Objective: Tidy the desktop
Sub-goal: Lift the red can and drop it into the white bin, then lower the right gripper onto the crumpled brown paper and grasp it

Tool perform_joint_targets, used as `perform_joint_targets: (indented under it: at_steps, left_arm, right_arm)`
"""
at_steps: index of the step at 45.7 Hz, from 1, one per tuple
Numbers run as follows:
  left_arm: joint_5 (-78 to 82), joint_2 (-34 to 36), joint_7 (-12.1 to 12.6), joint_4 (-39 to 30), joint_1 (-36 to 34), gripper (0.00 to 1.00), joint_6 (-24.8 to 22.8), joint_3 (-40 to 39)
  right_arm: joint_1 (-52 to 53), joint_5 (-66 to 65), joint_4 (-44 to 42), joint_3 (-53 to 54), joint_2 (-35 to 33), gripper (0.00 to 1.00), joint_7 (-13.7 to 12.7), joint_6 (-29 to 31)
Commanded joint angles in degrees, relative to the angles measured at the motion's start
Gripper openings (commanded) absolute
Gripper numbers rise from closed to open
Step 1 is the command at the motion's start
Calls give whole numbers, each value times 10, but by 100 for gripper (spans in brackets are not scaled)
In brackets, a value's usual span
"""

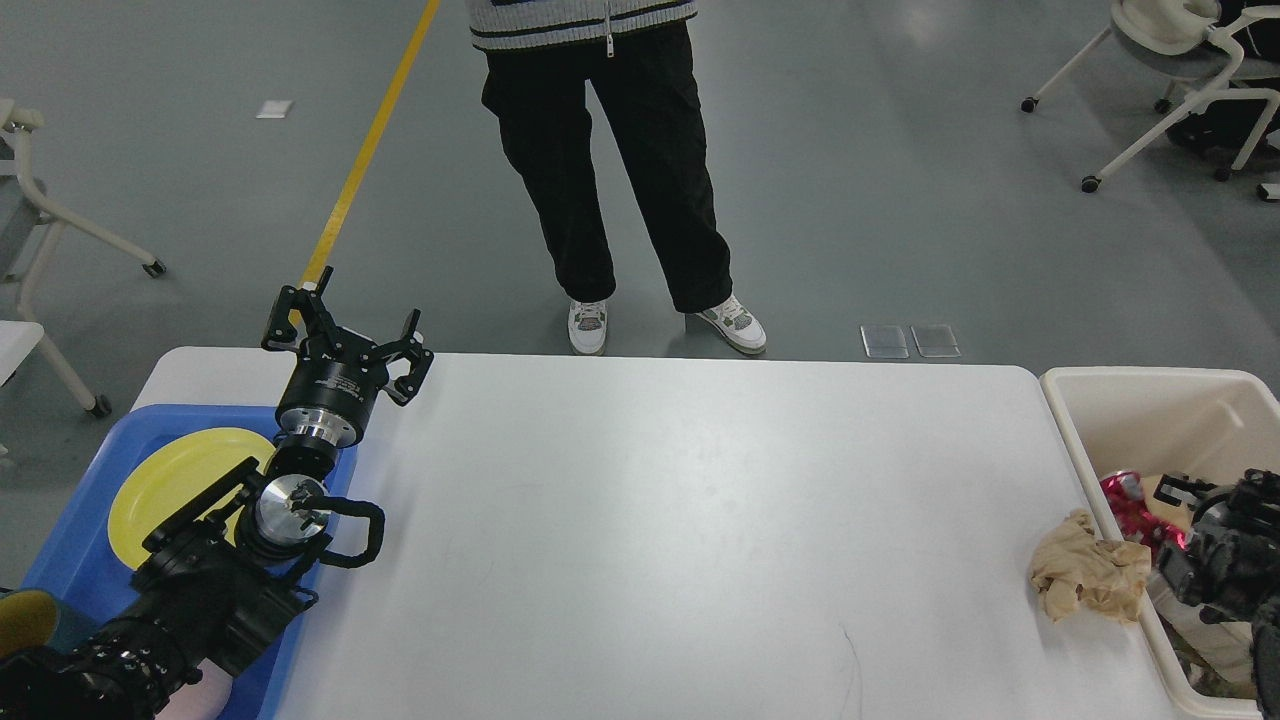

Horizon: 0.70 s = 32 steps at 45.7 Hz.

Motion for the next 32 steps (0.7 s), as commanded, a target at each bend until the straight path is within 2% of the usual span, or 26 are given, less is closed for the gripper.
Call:
perform_joint_targets:
  at_steps: [1, 5, 11, 15, 19, 22, 27, 29, 32]
  left_arm:
    - [0, 0, 0, 0, 0, 99, 0, 0]
    - [0, 0, 0, -1, 0, 99, 0, 0]
    - [0, 0, 0, -1, 0, 99, 0, 0]
    - [0, 0, 0, -1, 0, 99, 0, 0]
    - [0, 0, 0, 0, 0, 99, 0, 0]
    - [0, 0, 0, -1, 0, 100, 0, 0]
    - [-1, 0, 0, -1, 0, 99, 0, 0]
    - [0, 0, 0, -1, 0, 99, 0, 0]
    - [0, 0, 0, 0, 0, 99, 0, 0]
  right_arm:
    - [6, -2, 1, 0, 0, 100, -1, 3]
    - [16, -4, 3, 1, 3, 100, -1, 3]
    - [86, -6, 30, 10, 15, 100, 1, 4]
    - [153, -8, 92, 10, 25, 100, 9, 7]
    - [235, -9, 193, 12, 29, 100, 19, 7]
    - [313, -10, 300, 16, 29, 100, 55, 8]
    - [425, -37, 476, 28, 32, 100, 157, 8]
    - [462, -64, 537, 37, 33, 100, 184, 8]
    - [514, -122, 649, 64, 27, 100, 206, 9]
